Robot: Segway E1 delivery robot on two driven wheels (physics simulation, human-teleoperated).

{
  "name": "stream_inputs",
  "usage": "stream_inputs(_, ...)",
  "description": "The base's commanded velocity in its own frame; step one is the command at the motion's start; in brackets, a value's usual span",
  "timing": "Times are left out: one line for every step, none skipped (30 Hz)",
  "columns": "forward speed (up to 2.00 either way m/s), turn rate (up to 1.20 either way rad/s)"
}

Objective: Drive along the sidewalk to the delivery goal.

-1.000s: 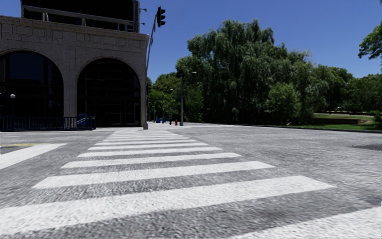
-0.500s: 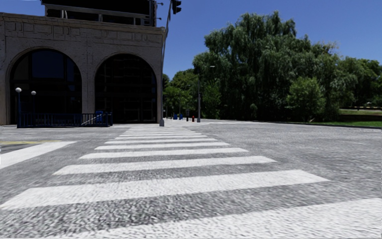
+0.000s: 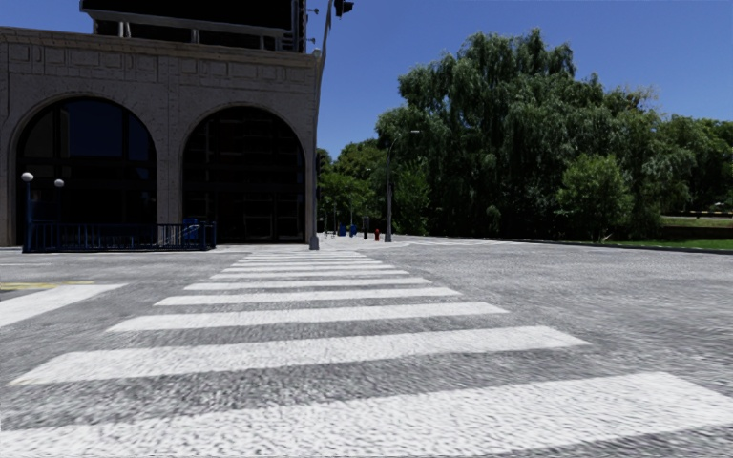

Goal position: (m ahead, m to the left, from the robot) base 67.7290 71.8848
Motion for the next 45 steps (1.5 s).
stream_inputs(1.50, 0.03)
stream_inputs(1.50, 0.12)
stream_inputs(1.50, 0.12)
stream_inputs(1.50, 0.14)
stream_inputs(1.50, 0.15)
stream_inputs(1.50, 0.15)
stream_inputs(1.50, 0.15)
stream_inputs(1.50, 0.15)
stream_inputs(1.50, 0.15)
stream_inputs(1.50, 0.15)
stream_inputs(1.50, 0.15)
stream_inputs(1.50, 0.15)
stream_inputs(1.50, 0.15)
stream_inputs(1.50, 0.15)
stream_inputs(1.50, 0.15)
stream_inputs(1.50, 0.15)
stream_inputs(1.50, 0.15)
stream_inputs(1.50, 0.15)
stream_inputs(1.50, 0.15)
stream_inputs(1.50, 0.15)
stream_inputs(1.50, 0.15)
stream_inputs(1.50, 0.15)
stream_inputs(1.50, 0.15)
stream_inputs(1.50, 0.15)
stream_inputs(1.50, 0.15)
stream_inputs(1.50, 0.15)
stream_inputs(1.50, 0.15)
stream_inputs(1.50, 0.15)
stream_inputs(1.50, 0.15)
stream_inputs(1.50, 0.15)
stream_inputs(1.50, 0.15)
stream_inputs(1.50, 0.15)
stream_inputs(1.50, 0.15)
stream_inputs(1.50, 0.15)
stream_inputs(1.50, 0.15)
stream_inputs(1.50, 0.15)
stream_inputs(1.50, 0.15)
stream_inputs(1.50, 0.15)
stream_inputs(1.50, 0.15)
stream_inputs(1.50, 0.15)
stream_inputs(1.50, 0.15)
stream_inputs(1.50, 0.15)
stream_inputs(1.50, 0.15)
stream_inputs(1.50, 0.16)
stream_inputs(1.50, 0.16)
